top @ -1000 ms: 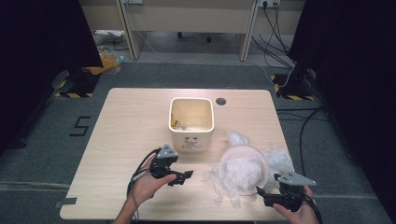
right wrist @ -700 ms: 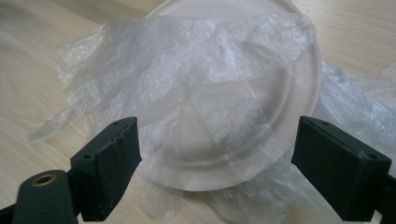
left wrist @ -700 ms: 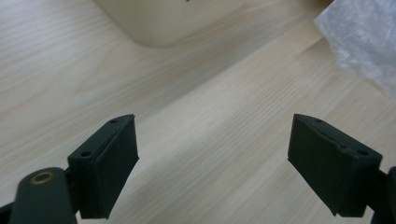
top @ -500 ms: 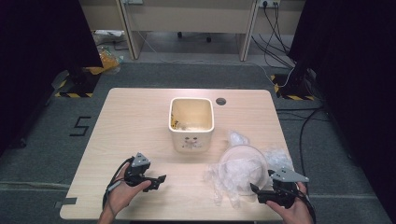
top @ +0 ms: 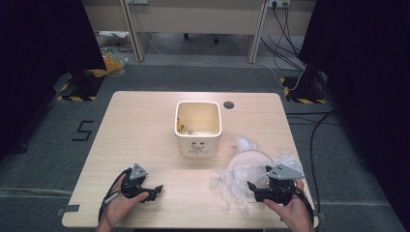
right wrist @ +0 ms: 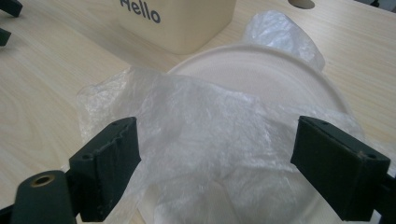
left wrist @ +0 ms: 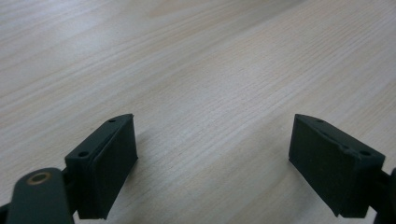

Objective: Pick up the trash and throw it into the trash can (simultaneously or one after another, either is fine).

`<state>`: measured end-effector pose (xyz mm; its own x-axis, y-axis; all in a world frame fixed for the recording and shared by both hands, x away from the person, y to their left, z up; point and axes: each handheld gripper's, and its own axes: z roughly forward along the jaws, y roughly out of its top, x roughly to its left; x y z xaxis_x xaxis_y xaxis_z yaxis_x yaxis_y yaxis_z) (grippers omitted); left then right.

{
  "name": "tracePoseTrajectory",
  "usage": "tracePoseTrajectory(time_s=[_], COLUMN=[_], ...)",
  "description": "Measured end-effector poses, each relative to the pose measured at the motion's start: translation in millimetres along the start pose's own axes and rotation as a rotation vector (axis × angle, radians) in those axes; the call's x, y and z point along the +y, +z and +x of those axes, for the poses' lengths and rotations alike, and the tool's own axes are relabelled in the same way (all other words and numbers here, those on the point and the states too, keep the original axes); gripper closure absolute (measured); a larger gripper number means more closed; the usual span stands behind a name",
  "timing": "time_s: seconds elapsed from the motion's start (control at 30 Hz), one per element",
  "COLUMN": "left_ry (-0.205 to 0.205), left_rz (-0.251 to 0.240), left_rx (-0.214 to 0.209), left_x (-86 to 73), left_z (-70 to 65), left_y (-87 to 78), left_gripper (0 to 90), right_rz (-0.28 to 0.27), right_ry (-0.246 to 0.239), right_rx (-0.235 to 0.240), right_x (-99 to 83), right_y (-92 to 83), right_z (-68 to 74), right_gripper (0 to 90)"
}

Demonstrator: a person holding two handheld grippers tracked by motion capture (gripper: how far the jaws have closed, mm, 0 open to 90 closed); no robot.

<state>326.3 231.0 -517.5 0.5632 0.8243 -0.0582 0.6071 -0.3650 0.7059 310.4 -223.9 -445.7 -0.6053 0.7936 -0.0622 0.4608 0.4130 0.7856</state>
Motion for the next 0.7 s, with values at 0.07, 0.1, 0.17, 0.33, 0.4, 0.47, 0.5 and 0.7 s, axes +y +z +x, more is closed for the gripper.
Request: tracePoseTrajectory(time_s=[0.07, 0.1, 0.17, 0.33, 0.4, 0.47, 0.5, 0.7], left_ry=[0.024, 0.014, 0.004, 0.011, 0.012, 0.011, 0.011, 0.011], left_rz=[-0.035, -0.051, -0.054, -0.049, -0.047, -0.048, -0.048, -0.048], left_rx=[0.022, 0.024, 0.032, 0.033, 0.033, 0.033, 0.033, 0.033], left_x=[-5.2, -6.2, -6.5, -6.5, -6.5, -6.5, -6.5, -6.5], left_z=[3.3, 4.4, 4.9, 5.1, 5.2, 5.2, 5.2, 5.2], left_y=[1.2, 1.8, 1.8, 1.6, 1.5, 1.5, 1.5, 1.5], left_gripper=[14.4, 12.7, 13.2, 12.8, 12.7, 12.8, 12.7, 12.8], right_rz=[0.007, 0.011, 0.022, 0.055, 0.067, 0.081, 0.081, 0.095], right_ry=[-0.023, -0.035, -0.050, -0.116, -0.117, -0.125, -0.125, -0.095], right_rx=[-0.018, -0.024, -0.051, -0.141, -0.134, -0.155, -0.155, -0.170], right_x=[3.3, 4.8, 7.0, 6.1, 4.6, 2.9, 2.9, -1.9], right_y=[5.1, 7.8, 13.4, 24.0, 27.7, 31.4, 31.4, 34.3], right_z=[1.1, 1.9, 3.9, 11.2, 12.1, 11.8, 11.8, 9.2], right_gripper=[15.1, 15.1, 15.2, 15.2, 15.2, 15.2, 15.2, 19.6])
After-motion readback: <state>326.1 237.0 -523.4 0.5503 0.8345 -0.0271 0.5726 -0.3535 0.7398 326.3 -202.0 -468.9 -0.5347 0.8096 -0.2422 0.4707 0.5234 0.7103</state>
